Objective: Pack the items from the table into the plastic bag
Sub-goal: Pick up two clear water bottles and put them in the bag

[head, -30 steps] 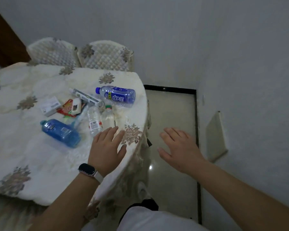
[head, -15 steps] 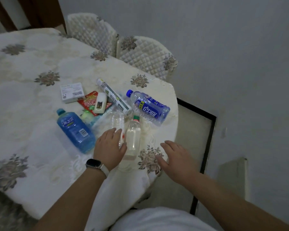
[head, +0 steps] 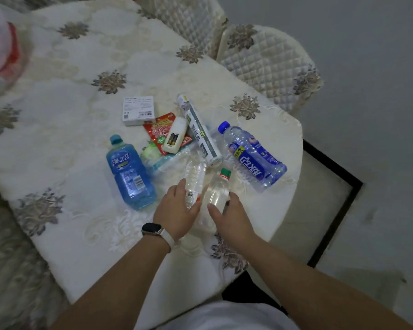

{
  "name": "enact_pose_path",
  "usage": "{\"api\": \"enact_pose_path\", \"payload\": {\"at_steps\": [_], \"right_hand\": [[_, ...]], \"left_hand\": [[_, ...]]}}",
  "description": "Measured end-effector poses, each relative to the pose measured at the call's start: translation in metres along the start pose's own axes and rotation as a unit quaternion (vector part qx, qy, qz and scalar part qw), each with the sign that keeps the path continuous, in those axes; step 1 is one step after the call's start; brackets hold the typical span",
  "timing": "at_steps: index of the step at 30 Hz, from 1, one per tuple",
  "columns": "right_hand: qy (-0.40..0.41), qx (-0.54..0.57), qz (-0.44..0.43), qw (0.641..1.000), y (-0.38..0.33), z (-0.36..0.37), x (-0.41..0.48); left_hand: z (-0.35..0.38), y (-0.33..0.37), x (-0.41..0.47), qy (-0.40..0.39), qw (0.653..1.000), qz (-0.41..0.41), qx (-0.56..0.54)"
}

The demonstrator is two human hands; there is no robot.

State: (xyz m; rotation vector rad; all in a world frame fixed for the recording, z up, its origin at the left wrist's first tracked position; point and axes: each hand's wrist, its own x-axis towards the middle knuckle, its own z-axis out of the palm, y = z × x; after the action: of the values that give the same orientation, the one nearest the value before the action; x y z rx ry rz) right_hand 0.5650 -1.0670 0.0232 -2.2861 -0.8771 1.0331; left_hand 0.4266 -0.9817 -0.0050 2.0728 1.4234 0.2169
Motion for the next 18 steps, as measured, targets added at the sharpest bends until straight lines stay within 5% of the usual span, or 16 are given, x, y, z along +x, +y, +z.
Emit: {"api": "enact_pose_path", "payload": {"at_steps": [11, 18], "right_hand": [[-0.085, 0.010, 0.041, 0.995, -0.002, -0.009, 0.054], [-0.121, -0.129, -0.078, 0.981, 0.012, -0.032, 0.056]], "left_hand": [[0.013, 0.026, 0.011, 0.018, 0.984, -0.175, 0.022], [0.023, 0.053, -0.010, 0.084, 0.963, -0.251, -0.057]]}}
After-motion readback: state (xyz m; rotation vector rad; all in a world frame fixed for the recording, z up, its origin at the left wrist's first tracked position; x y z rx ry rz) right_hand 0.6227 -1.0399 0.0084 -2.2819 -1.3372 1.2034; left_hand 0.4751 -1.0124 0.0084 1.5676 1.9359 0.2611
